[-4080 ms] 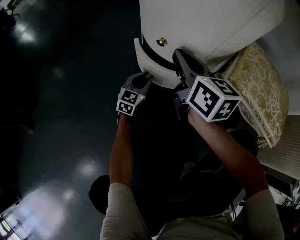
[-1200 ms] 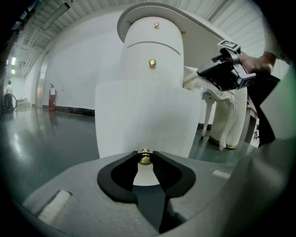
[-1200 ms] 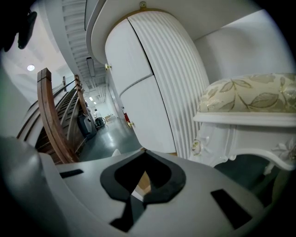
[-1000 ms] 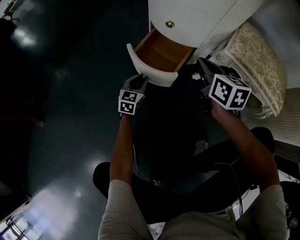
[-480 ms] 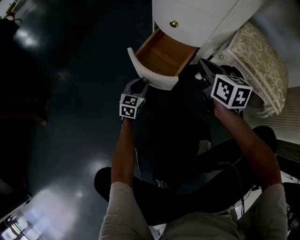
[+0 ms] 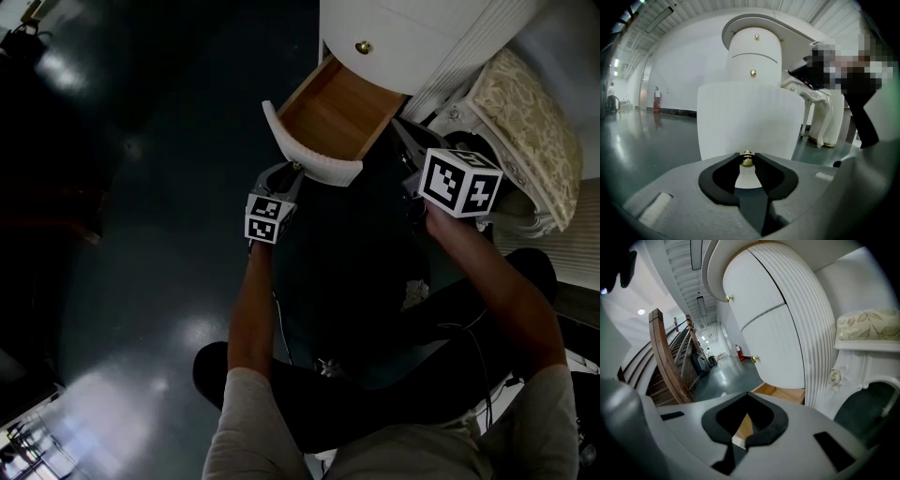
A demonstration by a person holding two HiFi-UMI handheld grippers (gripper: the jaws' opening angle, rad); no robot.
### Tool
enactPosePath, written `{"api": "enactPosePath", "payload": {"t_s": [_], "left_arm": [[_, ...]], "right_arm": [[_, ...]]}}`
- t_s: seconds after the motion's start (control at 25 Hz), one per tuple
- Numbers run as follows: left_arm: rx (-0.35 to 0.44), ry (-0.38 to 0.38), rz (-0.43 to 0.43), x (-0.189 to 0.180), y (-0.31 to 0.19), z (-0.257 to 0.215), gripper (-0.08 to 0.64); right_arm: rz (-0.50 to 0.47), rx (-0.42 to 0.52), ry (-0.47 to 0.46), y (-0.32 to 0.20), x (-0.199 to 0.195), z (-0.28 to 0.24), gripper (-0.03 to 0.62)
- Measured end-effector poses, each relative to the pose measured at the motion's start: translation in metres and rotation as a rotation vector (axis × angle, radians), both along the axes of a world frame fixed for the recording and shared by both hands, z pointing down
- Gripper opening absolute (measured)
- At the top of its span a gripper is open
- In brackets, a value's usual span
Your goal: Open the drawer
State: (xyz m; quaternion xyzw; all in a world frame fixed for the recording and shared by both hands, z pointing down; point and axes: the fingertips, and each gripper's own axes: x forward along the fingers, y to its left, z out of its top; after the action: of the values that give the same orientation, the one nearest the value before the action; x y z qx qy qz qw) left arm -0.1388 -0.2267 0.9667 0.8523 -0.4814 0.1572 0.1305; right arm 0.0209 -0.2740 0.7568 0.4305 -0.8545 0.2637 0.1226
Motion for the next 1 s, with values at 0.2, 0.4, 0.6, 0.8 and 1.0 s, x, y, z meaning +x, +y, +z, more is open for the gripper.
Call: {"api": "enactPosePath", "payload": {"t_s": [0.2,0.4,0.6,0.8,1.0], "left_arm": [[-0.002,-0.019,0.008,-0.009,0.011,-0.001,0.103],[0.001,-0.028,-0.009,-0.013,0.019,-0.001,0.103],[0.009,-0.03,0.012,-0.015,0.021,0.001,0.103],[0.029,-0.035,0.055,-0.015,0.021,0.0,0.104],[-0.016,-0.066,0.105,-0.01,0.021,0.002,0.104]], "right_arm": [[-0.015,-0.036,-0.014,0.012,-0.015,0.005,0.015],[-0.061,-0.02,-0.05,0.029,-0.044,-0.011,0.015],[-0.082,-0.029,-0.07,0.045,-0.059,-0.014,0.015],[-0.09,-0.046,-0.104,0.053,-0.068,-0.022,0.015],[-0.205,0.078,-0.053,0.058,-0.092,-0.044,0.015]]}}
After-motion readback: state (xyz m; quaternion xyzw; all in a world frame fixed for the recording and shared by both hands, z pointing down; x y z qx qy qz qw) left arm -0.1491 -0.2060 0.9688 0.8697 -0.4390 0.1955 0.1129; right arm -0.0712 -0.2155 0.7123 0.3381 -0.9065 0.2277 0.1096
